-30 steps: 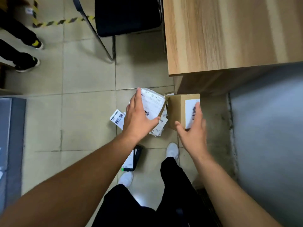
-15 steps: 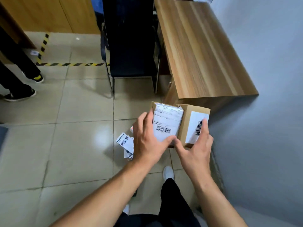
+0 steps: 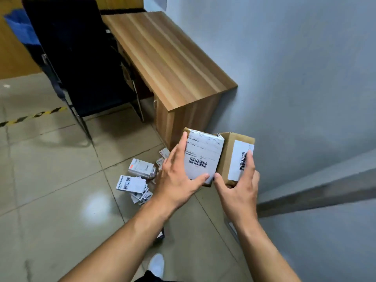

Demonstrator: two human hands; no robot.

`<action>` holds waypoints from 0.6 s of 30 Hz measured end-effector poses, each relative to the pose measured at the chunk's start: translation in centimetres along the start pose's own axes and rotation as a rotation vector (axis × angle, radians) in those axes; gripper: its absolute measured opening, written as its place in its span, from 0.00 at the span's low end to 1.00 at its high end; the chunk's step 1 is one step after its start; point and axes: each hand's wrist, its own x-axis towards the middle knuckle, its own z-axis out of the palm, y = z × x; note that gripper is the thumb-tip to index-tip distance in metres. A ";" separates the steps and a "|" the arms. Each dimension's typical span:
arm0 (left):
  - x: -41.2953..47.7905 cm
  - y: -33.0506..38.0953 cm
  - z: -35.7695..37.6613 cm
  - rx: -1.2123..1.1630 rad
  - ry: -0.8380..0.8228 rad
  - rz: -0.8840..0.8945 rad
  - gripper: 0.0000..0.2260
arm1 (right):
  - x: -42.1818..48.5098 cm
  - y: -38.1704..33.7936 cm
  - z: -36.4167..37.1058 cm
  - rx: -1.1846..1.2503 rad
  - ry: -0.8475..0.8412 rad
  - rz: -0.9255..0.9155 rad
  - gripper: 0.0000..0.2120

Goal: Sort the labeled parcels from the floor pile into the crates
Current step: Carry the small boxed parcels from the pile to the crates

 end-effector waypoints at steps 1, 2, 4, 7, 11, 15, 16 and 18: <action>-0.7 1.3 0.9 0.001 -0.047 0.010 0.54 | -0.7 1.0 -1.3 -0.025 0.041 0.002 0.51; -1.4 2.6 1.9 0.008 -0.099 0.023 0.56 | -1.4 2.0 -2.6 -0.052 0.085 0.006 0.52; -2.9 5.1 4.3 0.041 -0.197 0.064 0.57 | -3.1 4.4 -5.6 -0.077 0.173 0.041 0.53; -5.8 8.7 8.5 0.051 -0.323 0.121 0.59 | -6.7 8.2 -10.7 -0.078 0.311 0.105 0.54; -12.7 14.2 15.0 0.012 -0.457 0.187 0.62 | -13.7 14.0 -19.0 -0.119 0.517 0.151 0.54; -22.0 19.8 21.8 -0.017 -0.590 0.313 0.64 | -22.3 20.0 -27.7 -0.143 0.646 0.219 0.53; -24.5 21.0 23.5 -0.028 -0.629 0.335 0.64 | -24.6 21.5 -29.7 -0.152 0.676 0.235 0.54; -29.6 23.2 26.7 -0.052 -0.694 0.381 0.63 | -29.0 24.3 -33.2 -0.147 0.745 0.270 0.54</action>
